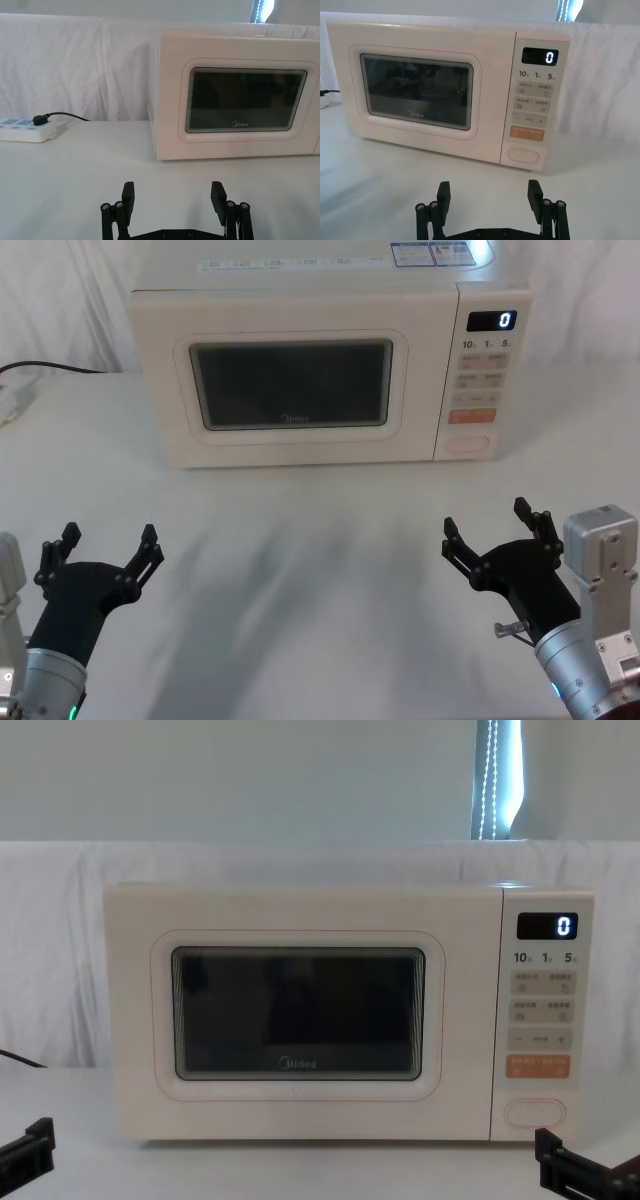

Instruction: Press the button to open the microwave door with one hand; close the microwave door with the other hand.

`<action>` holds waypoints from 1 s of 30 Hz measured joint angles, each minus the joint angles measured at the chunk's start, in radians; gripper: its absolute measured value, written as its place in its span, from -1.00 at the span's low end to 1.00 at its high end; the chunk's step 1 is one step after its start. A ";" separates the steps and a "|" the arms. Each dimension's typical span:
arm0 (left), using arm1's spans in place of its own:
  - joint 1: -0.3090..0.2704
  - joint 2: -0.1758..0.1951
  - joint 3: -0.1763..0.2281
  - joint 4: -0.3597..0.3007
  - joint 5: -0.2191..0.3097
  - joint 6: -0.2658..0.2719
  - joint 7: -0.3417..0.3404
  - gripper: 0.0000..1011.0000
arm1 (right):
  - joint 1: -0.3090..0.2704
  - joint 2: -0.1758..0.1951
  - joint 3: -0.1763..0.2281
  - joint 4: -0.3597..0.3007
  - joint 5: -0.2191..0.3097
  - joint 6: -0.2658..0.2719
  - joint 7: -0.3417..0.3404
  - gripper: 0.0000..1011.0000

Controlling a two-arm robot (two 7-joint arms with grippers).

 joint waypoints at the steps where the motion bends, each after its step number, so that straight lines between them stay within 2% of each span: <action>1: 0.000 0.000 0.000 0.000 0.000 0.000 0.000 0.98 | 0.000 0.000 0.000 0.000 0.000 0.000 0.000 0.98; 6: 0.000 0.000 0.000 0.000 0.000 0.000 0.000 0.98 | 0.000 0.000 0.000 0.000 0.000 0.000 0.000 0.94; 11: 0.000 0.000 0.000 0.000 0.000 0.000 0.000 0.98 | 0.000 0.000 0.000 0.000 0.000 0.000 0.000 0.72; 15: 0.000 0.000 0.000 0.000 0.000 0.000 0.000 0.98 | 0.000 0.000 0.000 0.000 0.000 0.000 0.000 0.45; 18: 0.000 0.000 0.000 0.000 0.000 0.000 0.000 0.98 | 0.000 0.000 0.000 0.000 0.000 0.000 0.000 0.33; 19: 0.000 0.000 0.000 0.000 0.000 0.000 0.000 0.98 | 0.000 0.000 0.000 0.000 0.000 0.000 0.000 0.21; 25: 0.000 0.000 0.000 0.000 0.000 0.000 0.000 0.98 | 0.000 0.000 0.000 0.000 0.000 0.000 0.000 -0.08; 26: 0.000 0.000 0.000 0.000 0.000 0.000 0.000 0.98 | 0.000 0.000 0.000 0.000 0.000 0.000 0.000 -0.22; 30: 0.000 0.000 0.000 0.000 0.000 0.000 0.000 0.98 | 0.000 0.000 0.000 0.000 0.000 0.000 0.000 -0.41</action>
